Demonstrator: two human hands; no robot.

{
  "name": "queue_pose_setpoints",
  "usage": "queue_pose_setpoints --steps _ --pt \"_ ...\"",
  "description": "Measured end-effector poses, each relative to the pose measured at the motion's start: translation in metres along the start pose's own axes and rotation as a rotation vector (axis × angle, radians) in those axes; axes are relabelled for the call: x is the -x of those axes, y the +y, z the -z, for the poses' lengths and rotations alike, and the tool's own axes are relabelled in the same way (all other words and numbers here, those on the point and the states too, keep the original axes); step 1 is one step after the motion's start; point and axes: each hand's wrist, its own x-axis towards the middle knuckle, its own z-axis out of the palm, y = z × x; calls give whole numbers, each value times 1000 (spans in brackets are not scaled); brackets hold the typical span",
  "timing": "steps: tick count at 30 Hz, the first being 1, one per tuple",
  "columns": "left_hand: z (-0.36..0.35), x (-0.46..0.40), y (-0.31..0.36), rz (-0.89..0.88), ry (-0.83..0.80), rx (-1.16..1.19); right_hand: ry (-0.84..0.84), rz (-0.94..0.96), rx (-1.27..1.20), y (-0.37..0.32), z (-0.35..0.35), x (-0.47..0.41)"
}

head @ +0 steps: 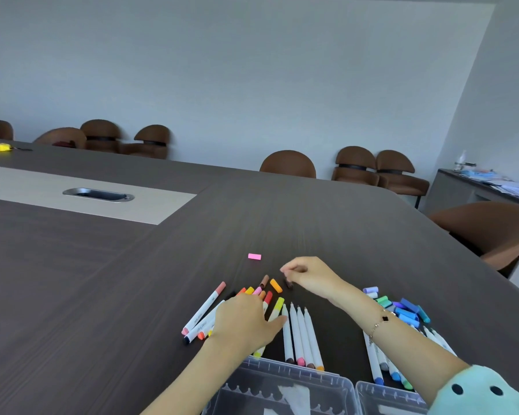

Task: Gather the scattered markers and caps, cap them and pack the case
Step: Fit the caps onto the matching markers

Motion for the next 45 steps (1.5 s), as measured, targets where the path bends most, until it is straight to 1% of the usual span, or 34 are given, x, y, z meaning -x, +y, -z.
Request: queue_pose_setpoints --steps 2,4,7,10,15,18,21,24,25,27,29,31,33,36,39,45 --pt "-2 0 1 -57 17 33 82 -4 78 7 8 -7" --pt "-6 1 4 -111 -11 95 119 -16 133 17 15 -12" --pt "-11 0 5 -116 -32 138 96 -6 201 28 15 -16" --pt "-13 0 5 -83 -52 129 30 58 288 32 7 -16" --pt "-13 1 12 -67 -92 56 -82 255 658 31 -5 -19" --pt "-14 2 14 -55 -117 42 -46 279 759 33 -5 -19" --pt "-15 3 16 -75 -101 35 12 271 787 37 1 -14" --pt "-16 3 15 -73 -114 35 84 246 693 39 6 -8" --pt "-17 3 14 -68 -117 38 118 221 611 39 7 -7" --pt "-15 2 13 -54 -114 45 175 160 370 36 9 -4" --pt "-11 1 11 -42 -103 80 169 114 146 29 11 -2" --pt "-5 -1 8 -30 -86 150 120 73 9 22 12 1" --pt "0 -2 5 -34 -62 225 84 32 -58 15 10 4" --pt "0 -3 4 -66 -39 287 101 -5 -138 6 3 8" --pt "-3 -2 4 -79 -21 326 105 -54 -231 -3 0 12" --pt "1 -4 2 -88 6 351 57 -125 -347 -8 -1 18"
